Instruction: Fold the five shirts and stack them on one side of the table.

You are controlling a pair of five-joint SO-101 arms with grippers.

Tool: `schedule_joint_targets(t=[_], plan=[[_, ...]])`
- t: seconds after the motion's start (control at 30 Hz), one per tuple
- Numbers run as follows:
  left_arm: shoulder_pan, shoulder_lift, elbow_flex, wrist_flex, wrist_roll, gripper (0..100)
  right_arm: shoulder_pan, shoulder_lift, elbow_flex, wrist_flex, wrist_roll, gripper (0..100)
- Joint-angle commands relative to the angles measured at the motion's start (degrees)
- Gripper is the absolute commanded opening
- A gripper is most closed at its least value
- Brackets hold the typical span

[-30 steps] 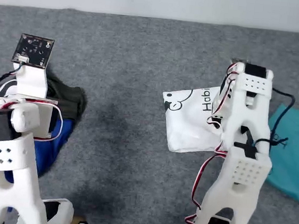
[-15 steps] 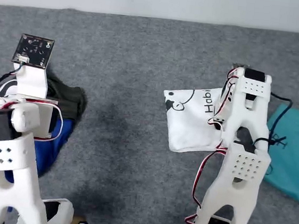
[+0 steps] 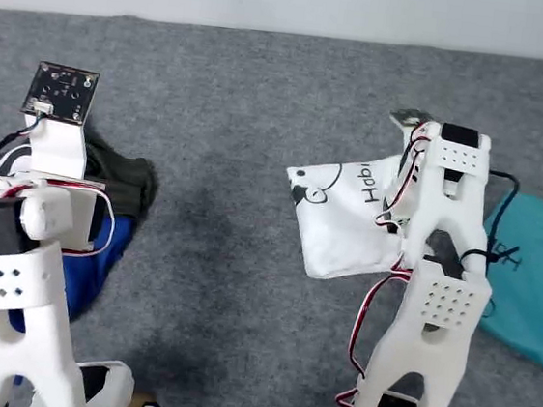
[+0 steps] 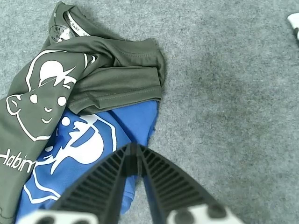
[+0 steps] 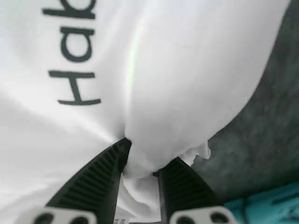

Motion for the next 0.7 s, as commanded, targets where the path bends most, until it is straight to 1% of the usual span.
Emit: schedule_joint_targets(t=[0.0, 0.1, 0.2, 0.33, 0.53, 0.6, 0.67], plan=[[-0.4, -1.3, -0.2, 1.1, -0.4, 1, -1.6, -3.9, -4.1, -5.6, 12.2, 1.0], [-0.4, -1.3, -0.2, 1.1, -0.4, 1, -2.3, -4.4, -6.9, -7.7, 20.0, 1.0], [-0.4, -1.3, -0.2, 1.1, -0.4, 1, -4.2, -3.8, -11.3, -7.5, 25.2, 1.0], [-0.4, -1.3, -0.2, 1.1, -0.4, 1, -6.6, -3.8, -11.6, -7.6, 31.3, 1.0], [-0.4, -1.3, -0.2, 1.1, -0.4, 1, -6.5, -4.0, -11.6, -5.8, 31.7, 1.5], [-0.4, -1.3, -0.2, 1.1, -0.4, 1, -6.5, -4.3, -11.6, -3.6, 31.7, 5.0], [-0.4, -1.3, -0.2, 1.1, -0.4, 1, -6.5, -4.4, -11.8, -1.5, 31.5, 10.9]])
